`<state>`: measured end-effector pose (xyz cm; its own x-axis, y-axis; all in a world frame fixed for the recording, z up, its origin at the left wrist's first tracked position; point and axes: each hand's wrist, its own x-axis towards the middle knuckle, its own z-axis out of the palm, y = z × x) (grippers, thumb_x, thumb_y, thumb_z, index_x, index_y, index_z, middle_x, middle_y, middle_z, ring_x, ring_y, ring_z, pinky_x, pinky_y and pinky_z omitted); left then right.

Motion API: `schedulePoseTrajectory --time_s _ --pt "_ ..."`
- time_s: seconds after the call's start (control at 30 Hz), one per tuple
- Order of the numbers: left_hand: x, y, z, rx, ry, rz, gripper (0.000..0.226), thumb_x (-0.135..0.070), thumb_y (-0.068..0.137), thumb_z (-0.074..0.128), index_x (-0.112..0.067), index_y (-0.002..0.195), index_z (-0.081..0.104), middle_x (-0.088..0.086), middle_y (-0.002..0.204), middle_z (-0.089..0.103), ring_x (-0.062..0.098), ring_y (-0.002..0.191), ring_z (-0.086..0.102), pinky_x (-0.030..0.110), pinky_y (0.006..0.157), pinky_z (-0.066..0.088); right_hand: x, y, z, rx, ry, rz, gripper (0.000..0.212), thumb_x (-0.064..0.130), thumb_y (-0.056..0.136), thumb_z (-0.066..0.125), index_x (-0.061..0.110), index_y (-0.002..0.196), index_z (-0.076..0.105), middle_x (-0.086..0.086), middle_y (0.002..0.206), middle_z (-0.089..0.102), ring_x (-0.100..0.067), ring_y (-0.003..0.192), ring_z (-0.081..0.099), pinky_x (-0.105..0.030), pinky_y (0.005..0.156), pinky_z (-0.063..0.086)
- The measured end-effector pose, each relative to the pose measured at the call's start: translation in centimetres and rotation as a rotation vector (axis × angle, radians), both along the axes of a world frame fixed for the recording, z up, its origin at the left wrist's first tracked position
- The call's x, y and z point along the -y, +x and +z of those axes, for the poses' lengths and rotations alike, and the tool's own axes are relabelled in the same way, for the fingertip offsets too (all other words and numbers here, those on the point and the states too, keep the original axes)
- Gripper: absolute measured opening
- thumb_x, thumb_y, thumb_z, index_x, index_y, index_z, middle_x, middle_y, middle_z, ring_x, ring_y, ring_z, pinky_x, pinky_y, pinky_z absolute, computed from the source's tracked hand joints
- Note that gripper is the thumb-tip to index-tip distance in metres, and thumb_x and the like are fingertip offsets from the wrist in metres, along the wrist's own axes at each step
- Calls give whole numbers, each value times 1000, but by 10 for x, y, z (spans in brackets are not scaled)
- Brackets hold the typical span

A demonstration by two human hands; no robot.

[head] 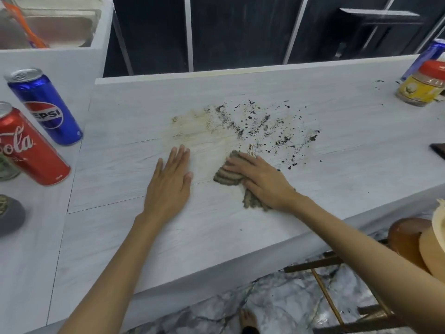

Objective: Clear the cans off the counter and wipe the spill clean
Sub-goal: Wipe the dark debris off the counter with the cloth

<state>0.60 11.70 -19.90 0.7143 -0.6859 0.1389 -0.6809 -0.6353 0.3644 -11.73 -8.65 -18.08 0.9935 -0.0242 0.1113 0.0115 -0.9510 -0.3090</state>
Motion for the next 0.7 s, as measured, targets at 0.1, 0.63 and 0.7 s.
schedulePoseTrajectory --time_s 0.1,0.63,0.7 --pt "4 2 -1 0 44 -3 51 -29 100 18 -18 148 5 -6 157 1 5 144 -5 30 119 -5 27 43 -1 16 79 -91 51 7 93 42 22 141 39 2 152 31 -14 142 22 -19 108 19" --pt "83 -34 4 -124 -35 177 49 -24 100 20 -15 148 10 -1 158 2 11 145 -4 31 118 -6 44 -39 -3 -66 -44 17 50 50 95 21 40 144 23 22 154 13 -2 144 -3 -36 117 -1" --pt "86 -34 1 -94 -13 209 50 -24 100 19 -15 148 10 -1 158 3 11 145 -4 30 118 -5 51 -16 -2 -56 -48 49 48 50 97 25 38 144 24 20 155 15 -6 145 -1 -37 117 1"
